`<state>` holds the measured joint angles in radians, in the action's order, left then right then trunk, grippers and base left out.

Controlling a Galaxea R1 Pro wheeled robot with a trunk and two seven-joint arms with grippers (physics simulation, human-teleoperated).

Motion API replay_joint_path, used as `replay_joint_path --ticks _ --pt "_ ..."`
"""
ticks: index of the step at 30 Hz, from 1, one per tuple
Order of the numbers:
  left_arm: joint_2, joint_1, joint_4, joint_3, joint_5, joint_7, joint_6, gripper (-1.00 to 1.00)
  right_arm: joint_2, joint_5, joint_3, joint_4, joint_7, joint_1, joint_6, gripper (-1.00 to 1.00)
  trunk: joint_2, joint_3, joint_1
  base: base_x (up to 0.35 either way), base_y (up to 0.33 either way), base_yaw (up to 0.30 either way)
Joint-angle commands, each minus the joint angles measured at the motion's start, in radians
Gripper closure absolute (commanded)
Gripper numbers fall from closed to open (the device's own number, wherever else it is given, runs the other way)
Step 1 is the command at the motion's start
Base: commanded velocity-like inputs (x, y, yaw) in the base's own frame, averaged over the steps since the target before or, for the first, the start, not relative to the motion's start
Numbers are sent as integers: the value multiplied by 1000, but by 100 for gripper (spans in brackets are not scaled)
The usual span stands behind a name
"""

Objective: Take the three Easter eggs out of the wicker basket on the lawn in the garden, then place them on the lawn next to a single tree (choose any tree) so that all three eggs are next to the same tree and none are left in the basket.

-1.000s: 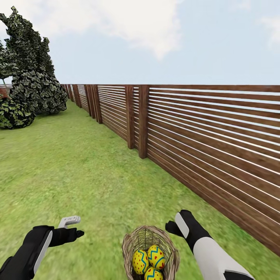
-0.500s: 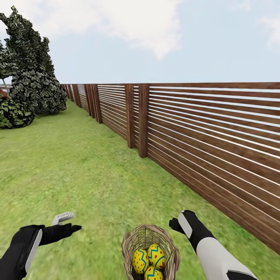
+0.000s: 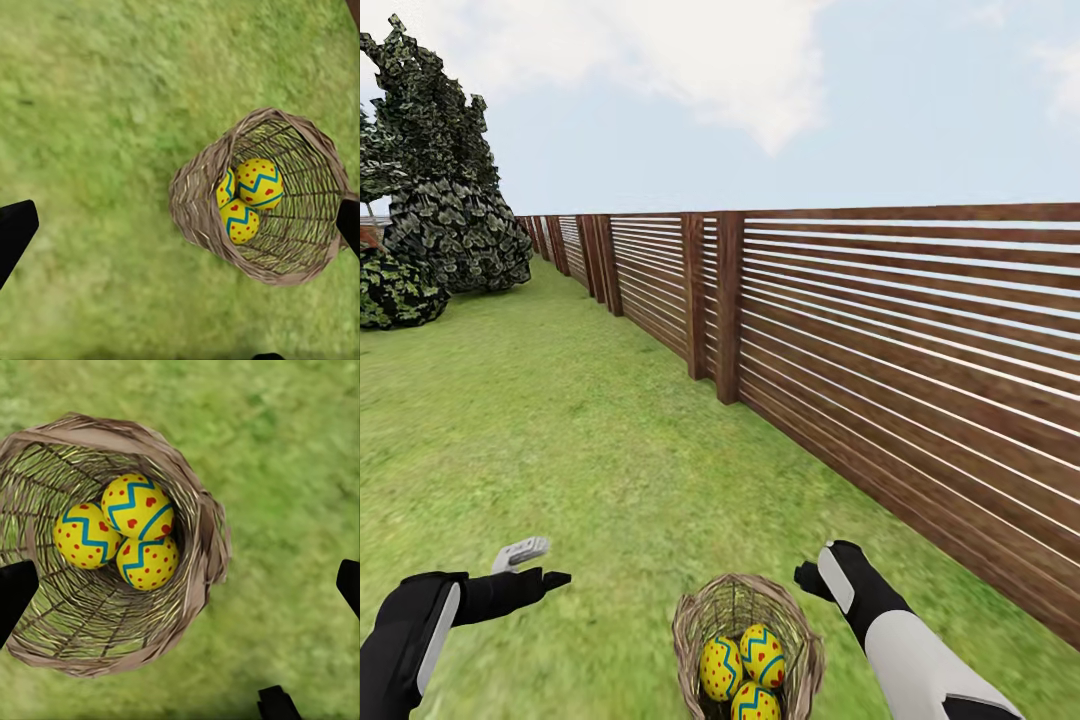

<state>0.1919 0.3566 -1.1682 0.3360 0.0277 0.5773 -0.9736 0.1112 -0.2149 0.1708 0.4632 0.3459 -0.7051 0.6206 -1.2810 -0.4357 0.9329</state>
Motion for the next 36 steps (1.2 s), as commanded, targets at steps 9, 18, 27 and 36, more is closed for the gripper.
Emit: replay_joint_path --ticks 9,18,27,36 --pt "-1 1 -2 0 2 6 -6 -100 12 -9 3 -30 9 -2 -9 -100 -64 -29 35 0 0 0" --pt "21 1 -4 2 2 6 -7 -100 15 -12 3 -31 9 -2 -15 -100 -127 -58 69 0 0 0" --pt "45 1 -4 2 0 7 -7 -100 18 -12 3 -31 8 -2 -15 -100 -190 -86 104 0 0 0" --pt "41 1 -4 -2 1 7 -7 -100 18 -9 0 -31 7 -2 -11 -100 -253 -114 138 0 0 0"
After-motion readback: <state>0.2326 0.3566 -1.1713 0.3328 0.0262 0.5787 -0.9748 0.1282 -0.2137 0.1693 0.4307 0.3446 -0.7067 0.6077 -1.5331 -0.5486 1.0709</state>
